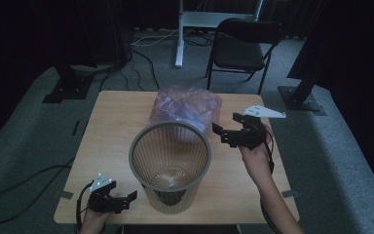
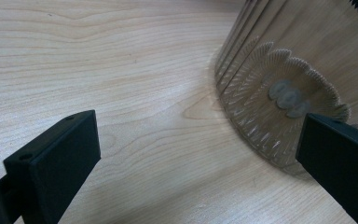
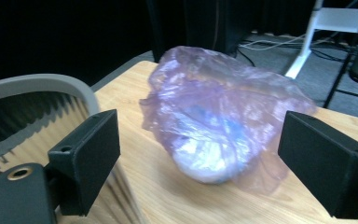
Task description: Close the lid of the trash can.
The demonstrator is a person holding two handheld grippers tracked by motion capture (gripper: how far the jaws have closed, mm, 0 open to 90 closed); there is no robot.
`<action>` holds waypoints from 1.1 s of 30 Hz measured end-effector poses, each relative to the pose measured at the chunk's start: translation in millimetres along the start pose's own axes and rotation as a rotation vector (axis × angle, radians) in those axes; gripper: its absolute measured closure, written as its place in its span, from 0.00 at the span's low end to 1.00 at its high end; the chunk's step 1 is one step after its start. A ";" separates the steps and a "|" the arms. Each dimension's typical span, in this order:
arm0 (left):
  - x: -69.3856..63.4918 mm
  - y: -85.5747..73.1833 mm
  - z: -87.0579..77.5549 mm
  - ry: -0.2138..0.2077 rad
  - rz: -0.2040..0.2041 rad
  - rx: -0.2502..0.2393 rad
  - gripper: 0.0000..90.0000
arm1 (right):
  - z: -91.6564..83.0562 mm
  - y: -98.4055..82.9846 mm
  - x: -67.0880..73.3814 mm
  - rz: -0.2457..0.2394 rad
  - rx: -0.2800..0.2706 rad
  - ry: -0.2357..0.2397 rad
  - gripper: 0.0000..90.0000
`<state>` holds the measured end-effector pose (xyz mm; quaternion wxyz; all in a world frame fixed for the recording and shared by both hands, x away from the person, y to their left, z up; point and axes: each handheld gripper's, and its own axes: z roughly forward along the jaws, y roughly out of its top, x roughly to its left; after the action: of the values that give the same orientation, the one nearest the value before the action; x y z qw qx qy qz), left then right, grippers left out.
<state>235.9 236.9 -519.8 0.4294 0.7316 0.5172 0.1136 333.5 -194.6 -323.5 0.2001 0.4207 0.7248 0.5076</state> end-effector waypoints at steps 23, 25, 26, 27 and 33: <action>0.8 -0.3 -0.2 -0.001 -0.005 0.003 0.00 | -22.9 -73.5 -50.9 0.096 0.040 -0.167 0.14; 1.2 -0.2 -0.4 -0.002 -0.005 0.004 0.00 | -23.5 -79.6 -53.6 0.100 0.052 -0.178 0.14; 1.1 -0.2 -0.5 -0.003 -0.005 0.002 0.00 | -24.1 -83.9 -55.7 0.101 0.056 -0.190 0.14; 1.1 -0.2 -0.4 -0.003 -0.003 0.002 0.00 | -24.7 -88.4 -57.9 0.108 0.055 -0.197 0.14; 1.2 -0.2 -0.5 -0.004 -0.005 0.003 0.00 | -29.6 -117.8 -73.1 0.149 0.082 -0.227 0.14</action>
<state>236.0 238.1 -519.9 0.4295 0.7311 0.5185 0.1102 305.7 -286.2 -428.1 0.2252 0.5360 0.6842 0.4403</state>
